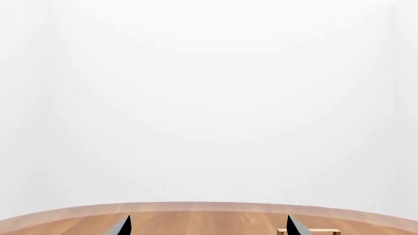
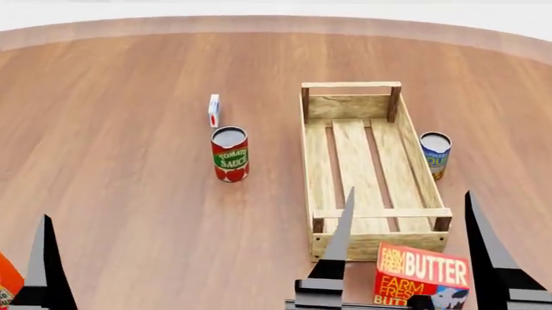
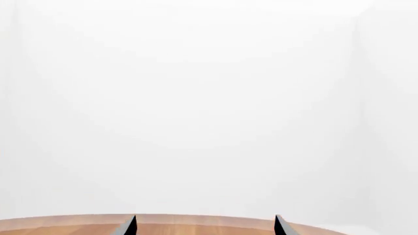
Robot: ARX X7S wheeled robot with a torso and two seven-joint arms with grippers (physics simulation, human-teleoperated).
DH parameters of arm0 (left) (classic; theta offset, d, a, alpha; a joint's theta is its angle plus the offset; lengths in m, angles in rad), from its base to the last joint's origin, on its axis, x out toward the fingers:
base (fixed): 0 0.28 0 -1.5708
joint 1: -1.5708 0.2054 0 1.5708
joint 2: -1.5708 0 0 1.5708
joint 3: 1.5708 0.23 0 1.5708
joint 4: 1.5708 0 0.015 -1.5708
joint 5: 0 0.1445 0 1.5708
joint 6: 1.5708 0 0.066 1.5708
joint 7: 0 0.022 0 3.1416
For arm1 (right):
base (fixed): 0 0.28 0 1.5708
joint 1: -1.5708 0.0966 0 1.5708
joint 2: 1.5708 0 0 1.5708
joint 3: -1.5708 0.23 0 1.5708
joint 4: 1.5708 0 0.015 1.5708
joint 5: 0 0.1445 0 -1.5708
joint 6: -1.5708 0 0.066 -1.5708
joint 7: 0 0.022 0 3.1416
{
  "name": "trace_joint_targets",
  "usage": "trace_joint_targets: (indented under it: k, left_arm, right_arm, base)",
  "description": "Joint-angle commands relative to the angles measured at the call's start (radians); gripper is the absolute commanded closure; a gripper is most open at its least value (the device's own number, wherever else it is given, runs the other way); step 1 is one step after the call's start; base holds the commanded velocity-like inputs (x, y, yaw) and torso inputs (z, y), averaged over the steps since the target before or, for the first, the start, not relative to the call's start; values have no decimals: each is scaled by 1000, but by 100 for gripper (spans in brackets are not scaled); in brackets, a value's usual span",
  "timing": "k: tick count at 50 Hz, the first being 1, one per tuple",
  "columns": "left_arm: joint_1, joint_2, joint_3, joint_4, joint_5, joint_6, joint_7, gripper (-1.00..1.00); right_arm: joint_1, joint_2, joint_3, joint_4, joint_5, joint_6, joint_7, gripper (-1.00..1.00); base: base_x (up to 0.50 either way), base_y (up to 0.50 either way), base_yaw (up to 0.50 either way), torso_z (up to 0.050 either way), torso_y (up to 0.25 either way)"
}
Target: Pick up the butter and put it in the tray.
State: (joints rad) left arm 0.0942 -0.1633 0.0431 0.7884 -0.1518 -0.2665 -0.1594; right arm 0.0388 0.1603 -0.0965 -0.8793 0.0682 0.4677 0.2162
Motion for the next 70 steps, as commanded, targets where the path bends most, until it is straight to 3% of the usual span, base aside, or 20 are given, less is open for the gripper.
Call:
trace_joint_targets:
  k: [1, 41, 48, 70]
  left_arm:
    - [3, -11, 12, 20, -2, -6, -14, -100]
    - [8, -36, 58, 2, 1, 19, -43, -100]
    - [7, -41, 58, 7, -8, 15, -49, -100]
    - [8, -56, 57, 3, -23, 22, -65, -100]
  right_arm:
    - [8, 10, -9, -19, 10, 20, 9, -100]
    - [11, 32, -31, 14, 30, 0, 38, -100]
    - [-2, 30, -23, 18, 71, -56, 26, -100]
    - [-9, 47, -37, 17, 89, -90, 30, -100]
  base:
    - [500, 0, 0, 0, 0]
    - [494, 0, 0, 0, 1]
    - [0, -8, 0, 0, 1]
    - [-183, -499, 0, 0, 0]
